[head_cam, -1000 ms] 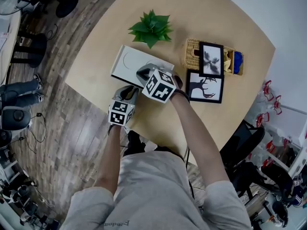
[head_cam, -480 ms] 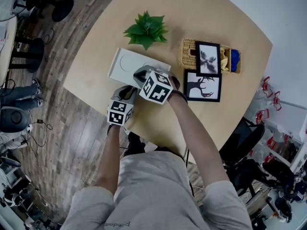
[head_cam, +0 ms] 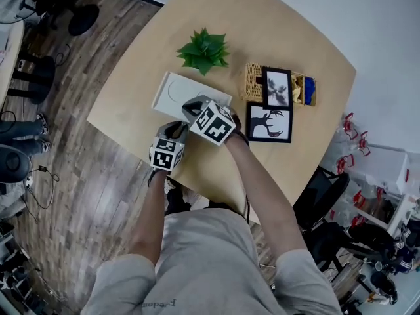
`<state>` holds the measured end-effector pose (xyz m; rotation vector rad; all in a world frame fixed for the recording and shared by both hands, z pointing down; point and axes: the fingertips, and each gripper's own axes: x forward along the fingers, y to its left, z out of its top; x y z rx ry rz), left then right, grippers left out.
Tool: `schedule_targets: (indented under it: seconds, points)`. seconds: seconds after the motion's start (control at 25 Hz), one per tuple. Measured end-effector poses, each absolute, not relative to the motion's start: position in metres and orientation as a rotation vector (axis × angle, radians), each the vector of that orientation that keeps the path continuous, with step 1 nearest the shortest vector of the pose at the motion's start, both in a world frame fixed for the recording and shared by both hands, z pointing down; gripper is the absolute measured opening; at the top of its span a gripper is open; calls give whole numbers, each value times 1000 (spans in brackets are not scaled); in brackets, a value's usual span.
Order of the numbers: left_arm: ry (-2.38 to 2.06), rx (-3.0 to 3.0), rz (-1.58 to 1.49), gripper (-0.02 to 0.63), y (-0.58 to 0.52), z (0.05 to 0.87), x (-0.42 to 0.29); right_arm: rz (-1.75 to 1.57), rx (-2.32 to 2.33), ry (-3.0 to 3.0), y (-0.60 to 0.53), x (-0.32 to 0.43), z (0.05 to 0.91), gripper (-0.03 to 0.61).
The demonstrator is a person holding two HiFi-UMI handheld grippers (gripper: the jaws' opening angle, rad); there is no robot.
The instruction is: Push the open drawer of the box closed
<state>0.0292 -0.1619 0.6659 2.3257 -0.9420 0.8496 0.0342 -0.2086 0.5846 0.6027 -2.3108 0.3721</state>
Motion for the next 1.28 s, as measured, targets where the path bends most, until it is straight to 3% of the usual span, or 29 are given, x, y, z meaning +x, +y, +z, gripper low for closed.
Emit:
schedule_targets:
  seconds: [1.28]
  points:
    - [-803,2633,683,120,-85,561,-43,736,1727,-2181,-38,27,550,0]
